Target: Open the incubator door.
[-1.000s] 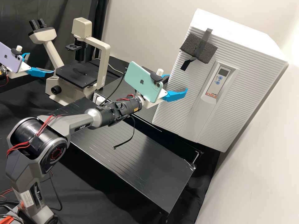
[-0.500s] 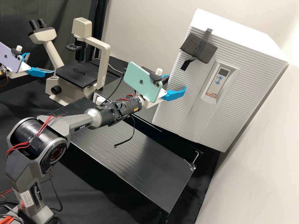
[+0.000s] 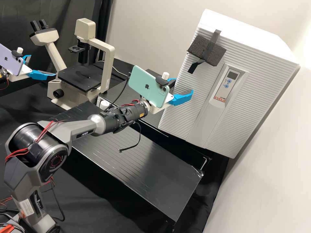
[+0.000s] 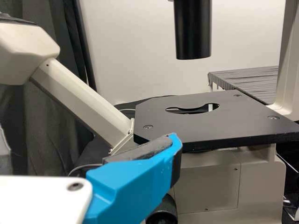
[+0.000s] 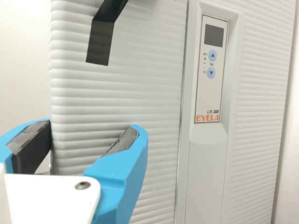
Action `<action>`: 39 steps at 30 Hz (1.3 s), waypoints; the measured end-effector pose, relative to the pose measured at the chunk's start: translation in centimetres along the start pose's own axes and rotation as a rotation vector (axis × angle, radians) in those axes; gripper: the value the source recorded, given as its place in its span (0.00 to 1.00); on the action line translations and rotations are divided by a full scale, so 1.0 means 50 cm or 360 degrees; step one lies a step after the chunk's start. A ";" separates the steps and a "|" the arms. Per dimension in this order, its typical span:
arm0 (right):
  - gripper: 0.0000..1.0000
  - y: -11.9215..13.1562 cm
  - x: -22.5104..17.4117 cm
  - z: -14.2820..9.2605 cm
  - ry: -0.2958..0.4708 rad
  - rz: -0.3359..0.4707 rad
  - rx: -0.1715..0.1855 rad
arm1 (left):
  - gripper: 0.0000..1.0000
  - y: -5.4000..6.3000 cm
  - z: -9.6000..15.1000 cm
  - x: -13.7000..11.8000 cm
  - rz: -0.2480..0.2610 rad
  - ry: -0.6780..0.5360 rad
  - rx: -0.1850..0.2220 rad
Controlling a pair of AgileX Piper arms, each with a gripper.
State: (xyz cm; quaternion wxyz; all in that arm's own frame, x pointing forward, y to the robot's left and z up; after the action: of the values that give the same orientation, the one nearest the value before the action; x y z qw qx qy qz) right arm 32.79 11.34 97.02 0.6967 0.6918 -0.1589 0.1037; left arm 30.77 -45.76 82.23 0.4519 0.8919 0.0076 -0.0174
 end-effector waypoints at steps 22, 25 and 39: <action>0.00 0.100 -0.122 0.070 0.0051 0.0058 -0.0014 | 1.00 0.000 0.000 0.000 0.0000 0.0000 0.0000; 0.00 0.108 -0.143 0.078 0.0035 0.0081 0.0008 | 1.00 0.000 0.000 0.000 0.0000 0.0000 0.0000; 1.00 0.141 -0.199 0.101 -0.0037 0.0210 -0.0023 | 1.00 0.000 0.000 0.000 0.0000 0.0000 0.0000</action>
State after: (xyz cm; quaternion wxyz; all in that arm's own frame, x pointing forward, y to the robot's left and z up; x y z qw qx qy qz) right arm 20.58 7.21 99.92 0.6913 0.6760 -0.2130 0.1403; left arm 30.77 -45.76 82.23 0.4519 0.8919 0.0076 -0.0174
